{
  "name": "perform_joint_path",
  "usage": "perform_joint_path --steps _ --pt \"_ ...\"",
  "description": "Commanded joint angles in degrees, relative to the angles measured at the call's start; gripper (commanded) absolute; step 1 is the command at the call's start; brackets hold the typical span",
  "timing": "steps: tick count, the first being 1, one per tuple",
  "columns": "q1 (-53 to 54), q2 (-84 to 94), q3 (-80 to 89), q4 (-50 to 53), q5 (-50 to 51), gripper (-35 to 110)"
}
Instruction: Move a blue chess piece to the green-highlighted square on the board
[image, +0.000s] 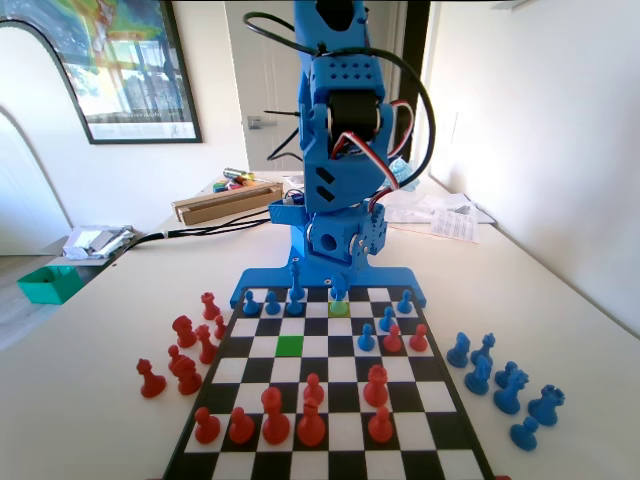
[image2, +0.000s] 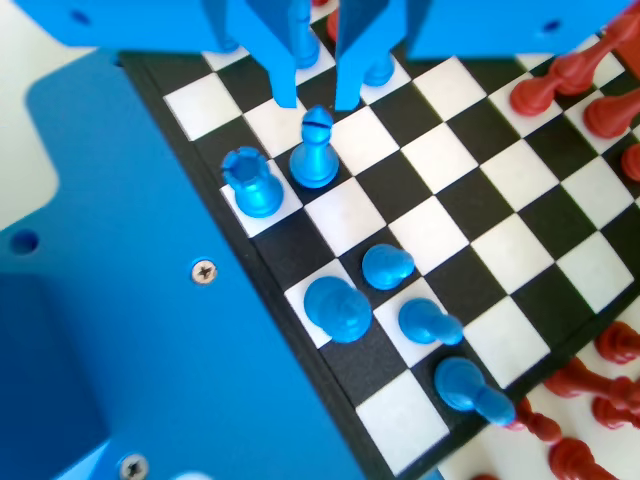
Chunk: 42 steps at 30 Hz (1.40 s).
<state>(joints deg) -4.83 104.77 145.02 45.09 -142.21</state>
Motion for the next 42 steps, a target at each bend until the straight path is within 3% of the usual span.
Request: perform_joint_path --steps 1,27,34,42 --pt "-0.62 1.23 0.70 -0.18 -0.26 10" --pt "1.05 -0.44 6.42 -10.37 -2.46 10" --pt "0.97 -0.44 6.94 -10.90 -3.25 1" --pt "1.23 -0.53 7.03 -11.51 -2.55 1"
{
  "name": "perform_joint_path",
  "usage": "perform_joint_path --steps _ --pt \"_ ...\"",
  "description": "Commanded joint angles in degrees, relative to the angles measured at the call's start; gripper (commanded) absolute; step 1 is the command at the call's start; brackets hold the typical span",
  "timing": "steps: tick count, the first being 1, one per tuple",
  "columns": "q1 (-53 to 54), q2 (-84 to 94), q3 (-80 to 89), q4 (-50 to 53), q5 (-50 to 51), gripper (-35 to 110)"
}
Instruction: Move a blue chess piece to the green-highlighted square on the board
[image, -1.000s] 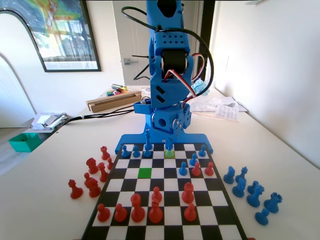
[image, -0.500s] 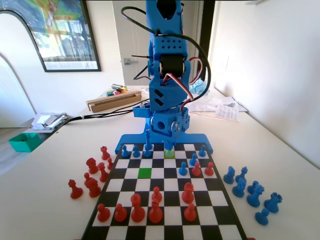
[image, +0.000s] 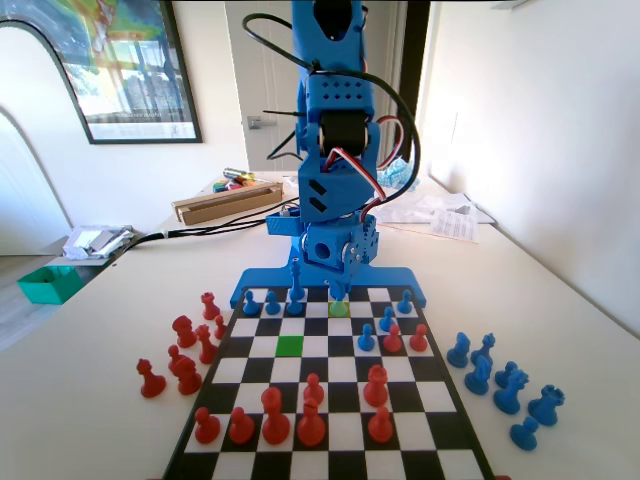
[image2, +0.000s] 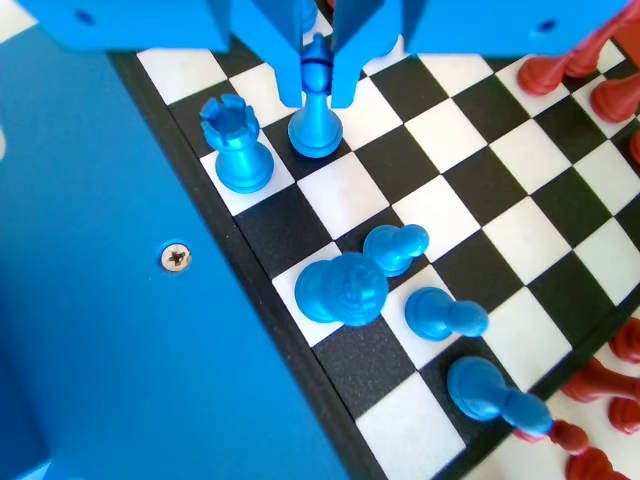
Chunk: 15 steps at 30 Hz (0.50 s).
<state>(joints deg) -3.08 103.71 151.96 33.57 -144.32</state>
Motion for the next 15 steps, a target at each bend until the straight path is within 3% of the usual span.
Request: perform_joint_path --steps 1,15 --pt "-0.44 0.53 -0.35 0.53 -0.18 1" --pt "3.43 -0.62 -19.25 18.37 3.78 1"
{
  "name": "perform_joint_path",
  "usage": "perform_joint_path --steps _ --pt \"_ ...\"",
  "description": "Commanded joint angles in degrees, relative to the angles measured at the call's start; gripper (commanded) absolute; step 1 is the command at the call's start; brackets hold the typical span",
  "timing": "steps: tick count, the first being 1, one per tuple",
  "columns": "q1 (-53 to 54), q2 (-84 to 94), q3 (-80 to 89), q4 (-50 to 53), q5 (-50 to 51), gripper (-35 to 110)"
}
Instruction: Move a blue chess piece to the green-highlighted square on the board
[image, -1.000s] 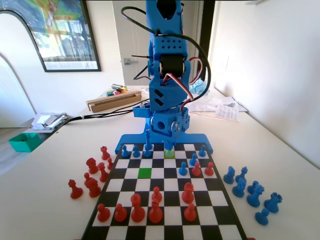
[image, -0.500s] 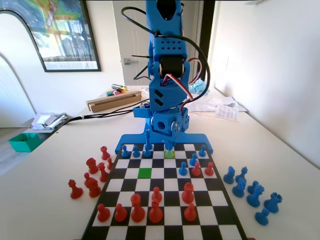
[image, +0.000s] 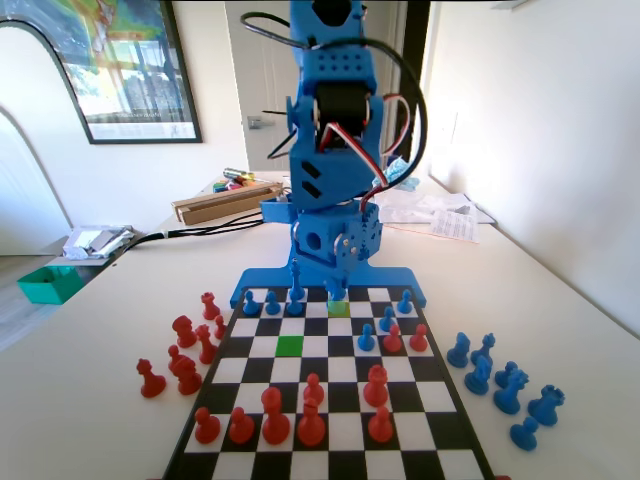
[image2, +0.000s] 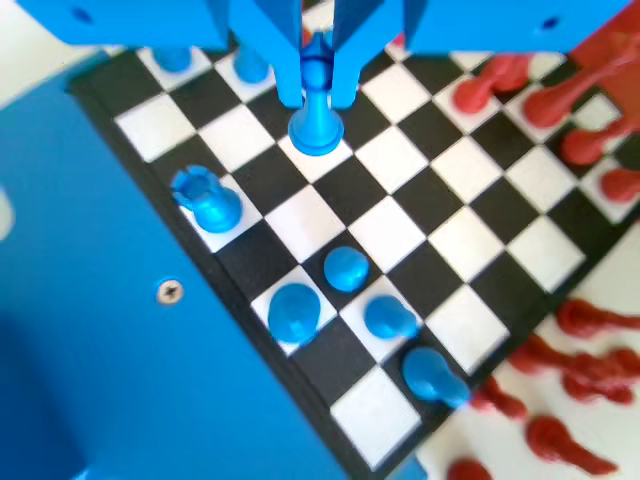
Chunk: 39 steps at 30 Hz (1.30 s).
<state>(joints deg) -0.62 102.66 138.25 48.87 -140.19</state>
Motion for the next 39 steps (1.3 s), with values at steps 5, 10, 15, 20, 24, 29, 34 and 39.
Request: perform_joint_path --steps 5,10,15,20,24,29,34,39 --pt "5.54 -3.43 -10.37 5.01 -0.26 1" --pt "10.11 -7.91 -13.71 4.83 -0.97 1" --pt "13.18 -10.90 -15.91 4.66 -2.37 1" --pt "14.06 -13.97 -17.93 3.16 -1.41 1" --pt "13.97 -16.00 -19.34 2.55 -0.18 1" --pt "13.80 -17.14 -18.63 0.26 0.44 1" --pt "13.36 -17.49 -17.23 -1.76 0.79 1" --pt "13.27 -17.84 -15.38 -4.31 0.53 1"
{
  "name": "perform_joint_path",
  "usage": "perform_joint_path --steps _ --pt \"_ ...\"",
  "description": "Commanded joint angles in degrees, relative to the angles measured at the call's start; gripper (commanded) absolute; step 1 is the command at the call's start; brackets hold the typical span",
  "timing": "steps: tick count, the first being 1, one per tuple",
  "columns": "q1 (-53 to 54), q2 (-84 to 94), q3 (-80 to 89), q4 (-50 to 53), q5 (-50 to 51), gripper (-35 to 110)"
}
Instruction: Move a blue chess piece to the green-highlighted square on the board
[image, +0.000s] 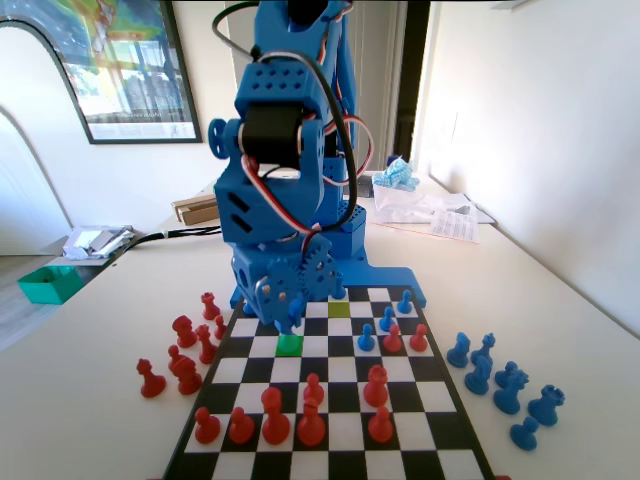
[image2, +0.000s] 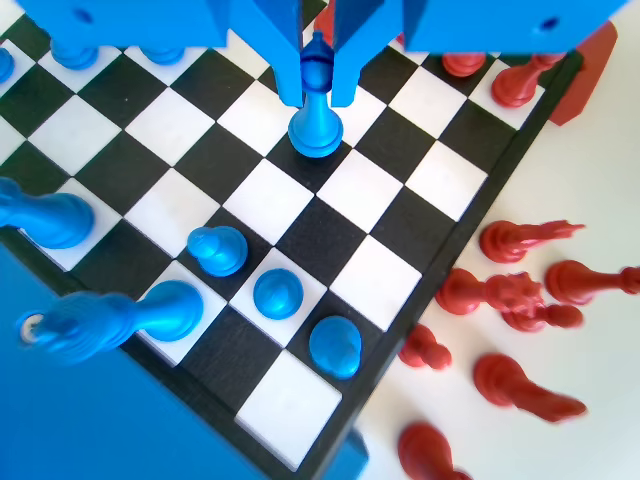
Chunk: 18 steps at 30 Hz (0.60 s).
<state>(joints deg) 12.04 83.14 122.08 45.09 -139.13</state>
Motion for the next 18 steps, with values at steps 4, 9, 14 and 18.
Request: perform_joint_path --steps 4,9,14,18 --pt "0.70 1.67 1.85 -1.32 -1.41 1" --pt "0.53 1.58 2.64 -2.37 -1.58 1" --pt "0.44 1.58 2.72 -2.81 -1.41 1" --pt "0.44 1.58 3.16 -3.60 -1.76 4"
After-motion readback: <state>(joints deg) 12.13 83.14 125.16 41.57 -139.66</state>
